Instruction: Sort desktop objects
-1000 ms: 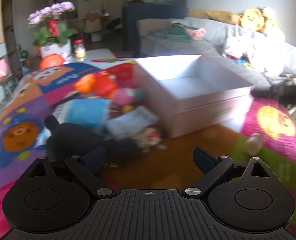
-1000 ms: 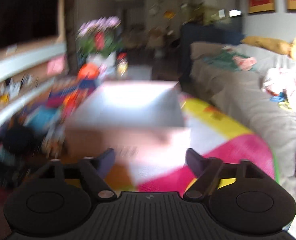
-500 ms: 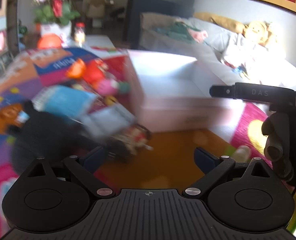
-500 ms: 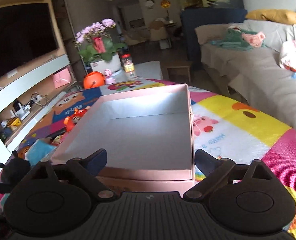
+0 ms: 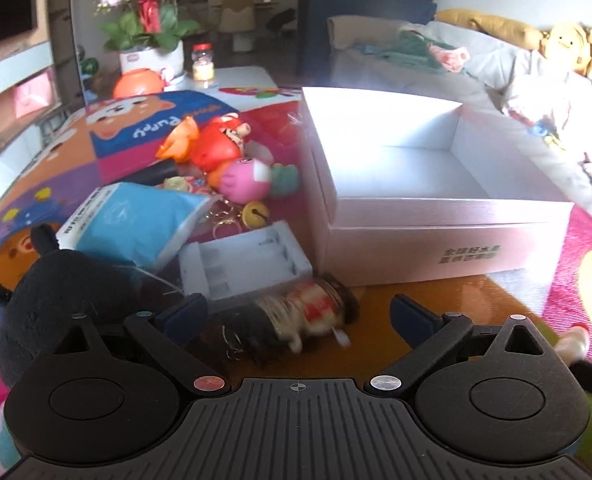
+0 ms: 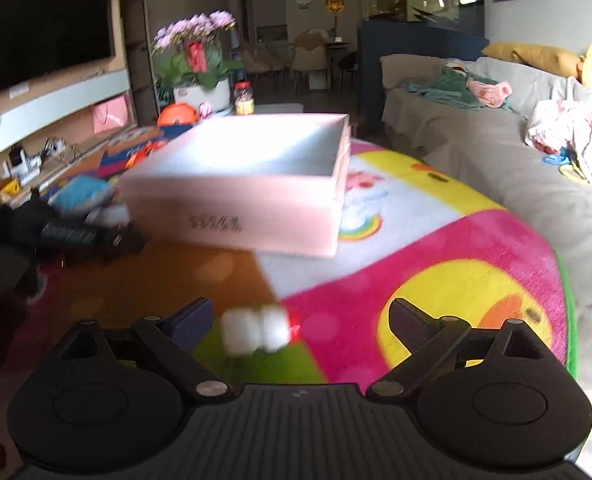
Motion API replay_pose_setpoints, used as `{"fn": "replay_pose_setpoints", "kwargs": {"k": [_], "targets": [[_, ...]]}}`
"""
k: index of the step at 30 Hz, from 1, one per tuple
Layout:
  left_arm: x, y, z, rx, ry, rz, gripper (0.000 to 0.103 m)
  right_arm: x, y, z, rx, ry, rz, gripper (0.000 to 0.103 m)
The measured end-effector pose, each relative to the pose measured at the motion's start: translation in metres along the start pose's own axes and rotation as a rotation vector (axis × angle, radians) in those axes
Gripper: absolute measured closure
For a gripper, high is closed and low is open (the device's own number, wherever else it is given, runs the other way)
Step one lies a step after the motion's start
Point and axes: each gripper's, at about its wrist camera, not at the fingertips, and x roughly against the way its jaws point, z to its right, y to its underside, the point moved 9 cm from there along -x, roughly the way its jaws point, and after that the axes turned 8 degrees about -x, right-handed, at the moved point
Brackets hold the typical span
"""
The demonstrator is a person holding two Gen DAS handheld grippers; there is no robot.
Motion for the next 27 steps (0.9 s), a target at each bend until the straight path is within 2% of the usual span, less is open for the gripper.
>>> {"fn": "replay_pose_setpoints", "kwargs": {"k": [2,4,5,6,7,9,12,17,19,21,23,27], "targets": [[-0.001,-0.001,0.0,-0.006,-0.011,-0.003,0.003,-0.002,0.006,-0.009,0.028,-0.01,-0.003,0.008],[-0.003,-0.001,-0.001,-0.021,-0.032,-0.011,0.01,-0.007,0.009,-0.017,0.071,-0.003,-0.013,0.008],[-0.004,0.0,-0.002,-0.03,-0.037,-0.019,0.022,-0.008,0.01,-0.02,0.09,-0.004,-0.013,0.008],[-0.005,0.002,-0.002,-0.032,-0.033,-0.033,0.029,-0.007,0.009,-0.023,0.102,-0.01,-0.006,0.008],[-0.005,0.003,-0.003,-0.029,-0.028,-0.034,0.03,-0.007,0.008,-0.026,0.114,-0.014,-0.003,0.008],[-0.002,0.004,-0.004,-0.038,-0.025,-0.032,0.042,-0.009,0.008,-0.028,0.134,-0.013,-0.01,0.008],[0.014,0.011,-0.001,-0.072,0.007,-0.03,0.042,-0.012,0.006,-0.028,0.142,-0.012,-0.027,0.011],[0.055,0.04,0.024,-0.189,0.197,-0.043,0.041,-0.01,0.004,-0.028,0.17,-0.027,-0.059,0.017],[0.065,0.051,0.024,-0.219,0.199,-0.047,0.039,-0.01,0.004,-0.028,0.179,-0.031,-0.068,0.018],[0.07,0.059,0.021,-0.217,0.176,-0.048,0.025,-0.01,0.003,-0.029,0.191,-0.031,-0.07,0.018],[0.076,0.063,0.017,-0.189,0.18,-0.047,0.018,-0.011,0.003,-0.03,0.189,-0.035,-0.074,0.018],[0.077,0.066,0.018,-0.149,0.202,-0.067,0.016,-0.015,0.003,-0.03,0.174,-0.046,-0.093,0.019]]}}
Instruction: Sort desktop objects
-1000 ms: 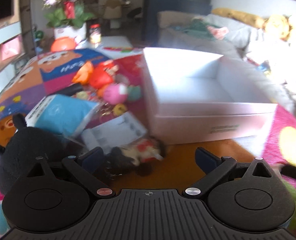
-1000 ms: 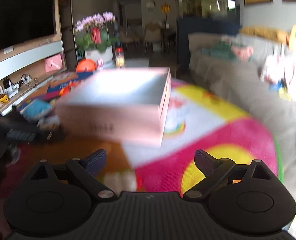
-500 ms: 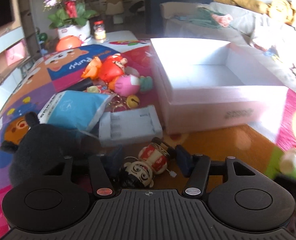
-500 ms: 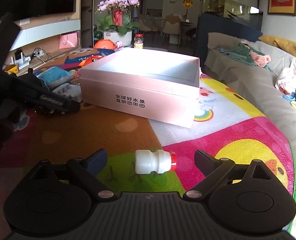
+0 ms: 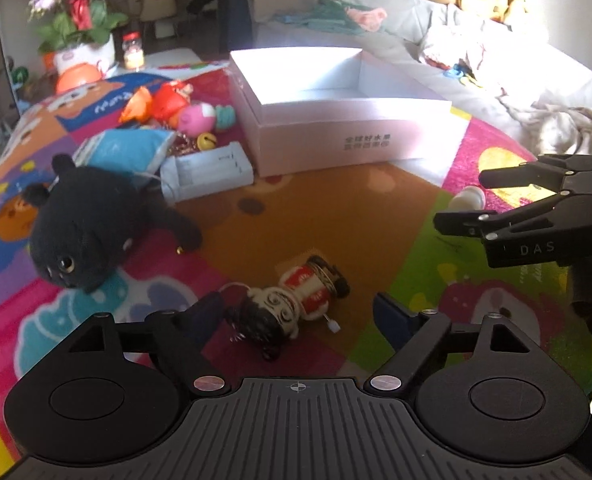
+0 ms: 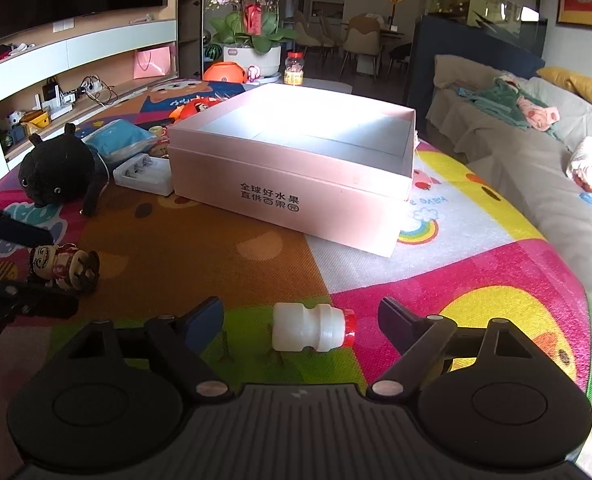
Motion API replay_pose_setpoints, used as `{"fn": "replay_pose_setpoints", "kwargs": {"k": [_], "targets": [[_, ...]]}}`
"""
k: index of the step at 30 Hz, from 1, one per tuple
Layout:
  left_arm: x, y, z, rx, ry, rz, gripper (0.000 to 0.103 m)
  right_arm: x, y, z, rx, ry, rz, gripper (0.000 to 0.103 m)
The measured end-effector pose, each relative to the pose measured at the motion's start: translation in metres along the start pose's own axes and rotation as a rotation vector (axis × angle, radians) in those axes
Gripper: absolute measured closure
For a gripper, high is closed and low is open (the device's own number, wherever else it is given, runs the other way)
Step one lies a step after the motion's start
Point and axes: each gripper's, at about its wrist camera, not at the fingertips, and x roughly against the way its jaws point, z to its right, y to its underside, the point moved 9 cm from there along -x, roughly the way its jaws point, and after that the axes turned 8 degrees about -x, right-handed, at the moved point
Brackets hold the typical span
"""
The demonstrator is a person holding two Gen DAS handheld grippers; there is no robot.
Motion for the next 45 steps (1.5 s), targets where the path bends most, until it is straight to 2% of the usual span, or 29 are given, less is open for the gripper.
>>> {"fn": "replay_pose_setpoints", "kwargs": {"k": [2,4,5,7,8,9,13,17,22,24,28,30,33,35,37,41,42,43,44,45], "targets": [[-0.005,-0.001,0.0,0.045,0.001,-0.023,0.016,-0.002,0.0,0.001,-0.013,-0.006,-0.016,0.025],[-0.007,-0.002,0.002,0.105,0.007,-0.032,0.012,-0.004,0.001,0.002,-0.029,-0.006,-0.038,0.036],[-0.008,-0.003,0.002,0.124,0.001,-0.035,0.01,-0.005,0.002,0.002,-0.036,-0.006,-0.05,0.046],[-0.008,0.0,0.001,0.167,-0.048,-0.054,0.01,-0.004,0.004,0.003,-0.049,-0.004,-0.062,0.051],[-0.006,0.002,0.0,0.177,-0.067,-0.063,0.009,-0.003,0.004,0.004,-0.05,0.003,-0.065,0.057],[-0.002,0.004,0.001,0.186,-0.072,-0.067,0.009,-0.001,0.005,0.004,-0.046,0.007,-0.068,0.06],[0.007,0.005,0.002,0.215,-0.057,-0.066,0.009,0.007,0.008,0.003,-0.03,0.01,-0.077,0.06],[0.0,-0.006,0.005,0.234,-0.05,-0.049,0.009,0.011,0.01,-0.002,-0.02,-0.007,-0.089,0.06],[-0.017,-0.017,0.011,0.161,-0.093,-0.016,0.018,0.025,0.011,-0.009,-0.01,-0.025,-0.074,0.06],[-0.02,-0.019,0.011,0.115,-0.122,0.0,0.03,0.03,0.014,-0.012,-0.003,-0.035,-0.074,0.06],[-0.017,-0.017,0.014,0.051,-0.123,0.017,0.03,0.036,0.019,-0.018,0.012,-0.049,-0.082,0.06],[-0.012,-0.014,0.017,0.016,-0.106,0.01,0.03,0.037,0.02,-0.02,0.017,-0.053,-0.093,0.06],[0.003,-0.013,0.026,-0.035,-0.006,-0.016,0.03,0.04,0.023,-0.023,0.03,-0.078,-0.138,0.06],[0.021,-0.027,0.029,-0.081,0.024,0.027,0.03,0.048,0.017,-0.024,0.042,-0.11,-0.145,0.06],[0.039,-0.058,0.024,-0.131,-0.005,0.128,0.03,0.06,-0.003,-0.022,0.063,-0.097,-0.079,0.06],[0.061,-0.143,0.01,-0.163,-0.058,0.358,0.03,0.079,-0.07,-0.013,0.085,-0.015,0.142,0.06],[0.06,-0.163,0.007,-0.162,-0.058,0.394,0.029,0.08,-0.087,-0.011,0.097,0.016,0.195,0.06],[0.057,-0.18,0.005,-0.156,-0.041,0.409,0.026,0.079,-0.102,-0.01,0.109,0.041,0.241,0.06],[0.051,-0.197,0.001,-0.139,-0.013,0.412,0.016,0.075,-0.116,-0.01,0.118,0.055,0.278,0.059],[0.046,-0.209,-0.004,-0.112,-0.006,0.412,0.01,0.069,-0.128,-0.01,0.125,0.065,0.307,0.049]]}}
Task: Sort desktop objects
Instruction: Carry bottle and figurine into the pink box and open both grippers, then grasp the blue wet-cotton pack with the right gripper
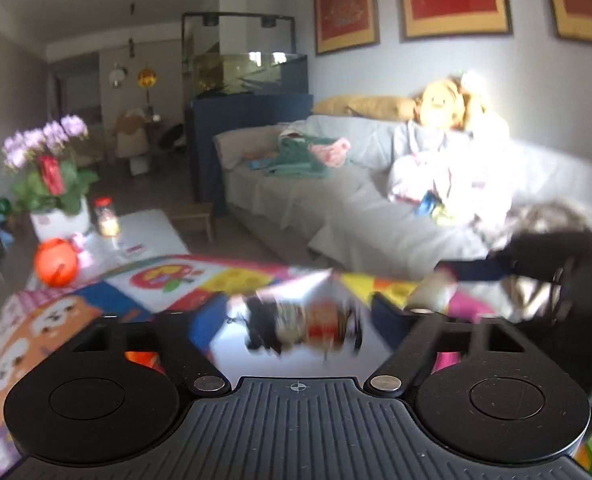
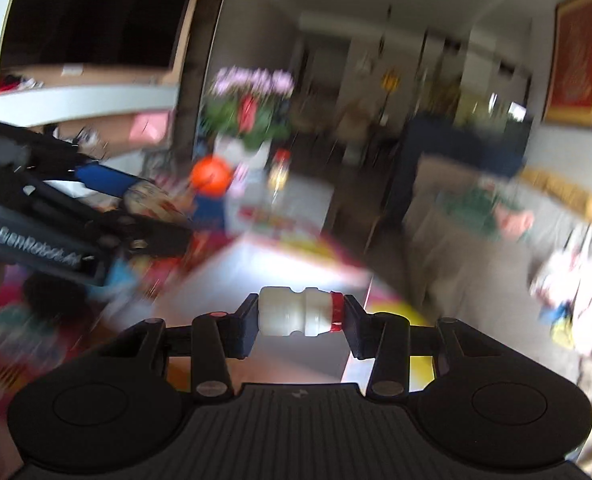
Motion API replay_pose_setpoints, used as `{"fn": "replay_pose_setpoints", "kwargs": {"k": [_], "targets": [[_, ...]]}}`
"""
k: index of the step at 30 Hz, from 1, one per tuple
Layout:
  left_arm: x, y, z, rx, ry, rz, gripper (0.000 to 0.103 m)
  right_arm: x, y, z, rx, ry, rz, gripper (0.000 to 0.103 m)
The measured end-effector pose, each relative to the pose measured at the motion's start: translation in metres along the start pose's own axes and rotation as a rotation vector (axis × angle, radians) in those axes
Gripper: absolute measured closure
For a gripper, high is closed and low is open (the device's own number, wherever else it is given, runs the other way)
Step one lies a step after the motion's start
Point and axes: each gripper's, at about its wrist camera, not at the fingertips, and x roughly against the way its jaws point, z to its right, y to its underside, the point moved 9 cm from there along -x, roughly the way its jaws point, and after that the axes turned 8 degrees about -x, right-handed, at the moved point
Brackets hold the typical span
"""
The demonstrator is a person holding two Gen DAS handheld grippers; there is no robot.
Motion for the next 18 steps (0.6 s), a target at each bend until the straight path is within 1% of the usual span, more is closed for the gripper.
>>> {"fn": "replay_pose_setpoints", "kwargs": {"k": [1,2,3,4,6,8,10,12,13,14,16,18], "targets": [[-0.006,-0.004,-0.006,0.018,-0.012,-0.004,0.01,-0.011,-0.005,0.001,0.009,0.015,0.014,0.044],[-0.01,-0.003,-0.012,0.028,-0.034,-0.015,0.009,-0.021,-0.008,0.003,0.007,0.037,0.017,0.04],[-0.01,0.002,-0.018,0.032,-0.058,-0.029,0.007,-0.029,-0.006,0.005,-0.001,0.05,0.005,0.04],[-0.009,0.011,-0.022,0.033,-0.075,-0.044,0.007,-0.036,-0.002,0.005,-0.013,0.042,-0.022,0.04],[-0.003,0.041,-0.029,0.026,-0.094,-0.105,0.007,-0.041,0.012,-0.002,-0.043,-0.013,-0.071,0.04],[0.006,0.084,-0.027,0.015,-0.107,-0.198,0.006,-0.043,0.029,-0.013,-0.064,-0.08,-0.142,0.04],[0.017,0.123,-0.022,0.01,-0.097,-0.298,0.006,-0.049,0.045,-0.028,-0.111,-0.164,-0.26,0.04],[0.028,0.159,-0.014,-0.006,-0.066,-0.403,0.006,-0.057,0.061,-0.042,-0.181,-0.241,-0.422,0.041],[0.036,0.175,-0.011,-0.02,-0.054,-0.449,0.006,-0.06,0.066,-0.049,-0.201,-0.271,-0.484,0.041],[0.044,0.186,-0.011,-0.028,-0.058,-0.48,0.005,-0.062,0.068,-0.057,-0.204,-0.294,-0.525,0.041],[0.056,0.204,-0.02,-0.02,-0.081,-0.529,0.003,-0.059,0.07,-0.077,-0.172,-0.313,-0.552,0.041],[0.063,0.209,-0.034,0.008,-0.106,-0.544,0.003,-0.061,0.063,-0.095,-0.128,-0.331,-0.541,0.041]]}}
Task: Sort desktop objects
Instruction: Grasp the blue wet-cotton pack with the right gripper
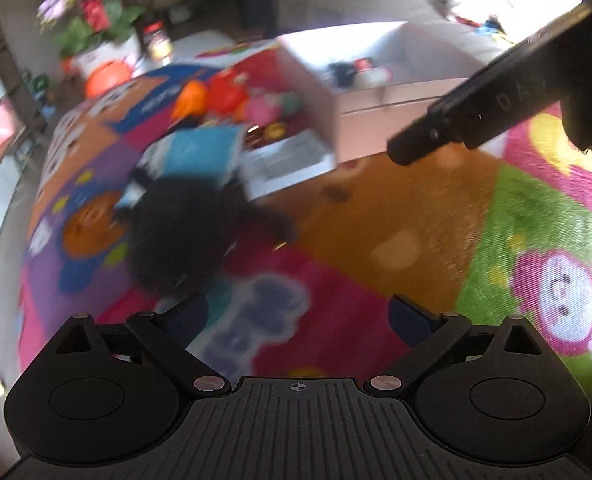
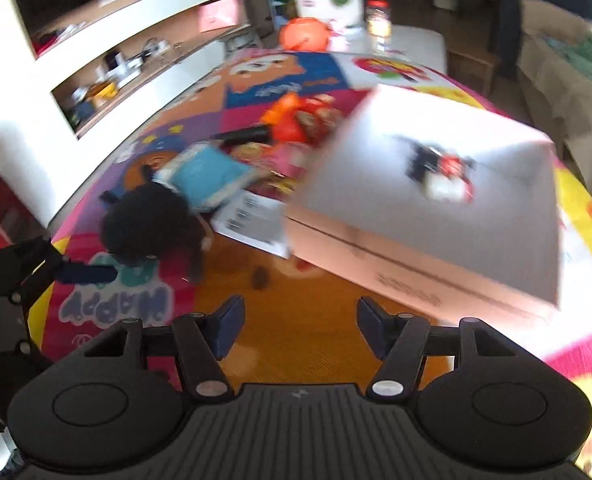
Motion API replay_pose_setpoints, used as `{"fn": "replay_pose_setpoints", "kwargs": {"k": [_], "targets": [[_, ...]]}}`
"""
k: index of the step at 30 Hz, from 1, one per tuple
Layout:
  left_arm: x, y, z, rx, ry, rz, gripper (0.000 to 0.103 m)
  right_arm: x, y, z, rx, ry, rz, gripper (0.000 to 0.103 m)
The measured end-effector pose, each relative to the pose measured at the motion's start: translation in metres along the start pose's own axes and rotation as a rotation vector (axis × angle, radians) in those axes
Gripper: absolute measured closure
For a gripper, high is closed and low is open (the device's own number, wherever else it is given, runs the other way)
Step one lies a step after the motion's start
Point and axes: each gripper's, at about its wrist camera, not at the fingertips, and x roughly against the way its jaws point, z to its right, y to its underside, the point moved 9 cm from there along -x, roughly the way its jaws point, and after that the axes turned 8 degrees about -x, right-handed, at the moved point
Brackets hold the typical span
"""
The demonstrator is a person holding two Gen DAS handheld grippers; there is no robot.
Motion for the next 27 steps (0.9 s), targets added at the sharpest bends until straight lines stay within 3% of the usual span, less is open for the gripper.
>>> {"fn": "replay_pose_setpoints", "kwargs": {"k": [7,8,10,14,17,20,25,27], "targets": [[0.018,0.016,-0.035,0.125,-0.037,0.04,0.002,-0.034,-0.045,-0.062,-0.028,-0.117,-0.026,0.04],[0.019,0.016,-0.035,0.143,-0.04,0.042,0.002,-0.042,-0.058,-0.07,-0.039,-0.122,-0.022,0.035],[0.02,0.015,-0.039,0.182,-0.039,0.043,0.002,-0.06,-0.082,-0.084,-0.031,-0.113,-0.001,0.024],[0.025,0.021,-0.049,0.212,-0.052,0.045,0.002,-0.112,-0.117,-0.106,0.046,-0.036,0.016,0.023],[0.028,0.029,-0.061,0.244,-0.071,0.046,0.002,-0.143,-0.121,-0.114,0.038,-0.041,-0.047,0.023],[0.028,0.036,-0.069,0.274,-0.075,0.04,0.002,-0.162,-0.114,-0.118,0.057,-0.044,-0.09,0.031],[0.024,0.035,-0.055,0.223,-0.027,0.022,0.002,-0.146,-0.091,-0.119,0.118,-0.071,-0.134,0.04],[0.022,0.033,-0.046,0.19,-0.001,0.009,0.002,-0.134,-0.083,-0.114,0.096,-0.08,-0.165,0.051]]}}
